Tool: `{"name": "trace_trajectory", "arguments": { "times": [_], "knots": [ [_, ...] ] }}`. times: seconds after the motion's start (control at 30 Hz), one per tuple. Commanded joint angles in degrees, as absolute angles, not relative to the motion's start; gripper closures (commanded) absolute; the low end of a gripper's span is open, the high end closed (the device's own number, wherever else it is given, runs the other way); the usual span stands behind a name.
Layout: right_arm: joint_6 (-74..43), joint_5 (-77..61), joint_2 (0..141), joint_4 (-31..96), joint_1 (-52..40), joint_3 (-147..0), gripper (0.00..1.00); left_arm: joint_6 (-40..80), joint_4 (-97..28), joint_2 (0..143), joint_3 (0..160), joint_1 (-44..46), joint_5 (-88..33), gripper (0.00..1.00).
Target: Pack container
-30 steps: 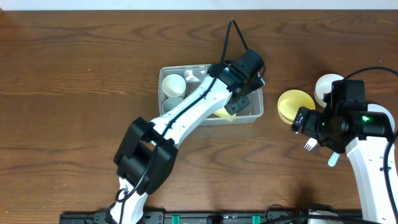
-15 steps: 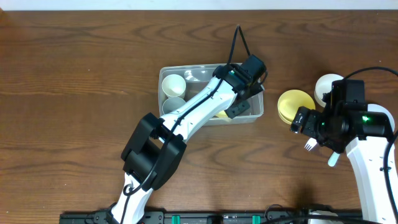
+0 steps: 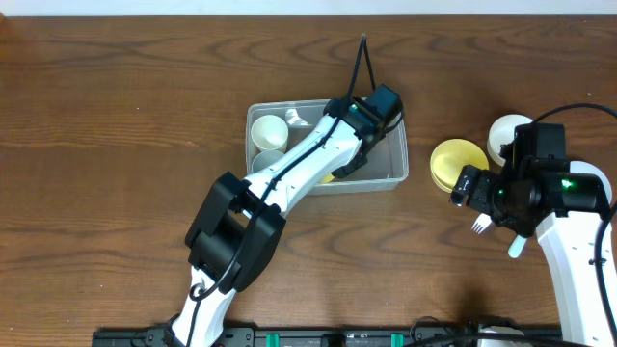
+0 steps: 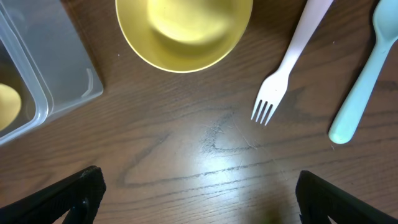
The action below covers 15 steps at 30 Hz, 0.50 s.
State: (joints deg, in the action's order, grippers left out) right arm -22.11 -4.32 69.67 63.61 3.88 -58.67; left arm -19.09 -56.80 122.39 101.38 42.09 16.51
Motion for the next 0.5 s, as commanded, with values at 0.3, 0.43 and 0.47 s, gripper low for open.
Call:
{"name": "trace_trajectory", "arguments": {
  "times": [0.3, 0.43, 0.47],
  "knots": [
    [-21.6, -4.6, 69.1, 63.6, 4.3, -59.7, 0.01, -17.2, -57.1, 123.0, 102.4, 41.7, 27.2, 0.57],
    [-21.5, -4.5, 69.1, 63.7, 4.3, -59.7, 0.01, -16.1, -57.2, 123.0, 102.4, 41.3, 28.5, 0.57],
    [-21.1, -4.6, 69.1, 63.7, 4.3, -59.7, 0.01, -15.2, -57.1, 123.0, 102.4, 41.0, 29.3, 0.57]
  ]
}}
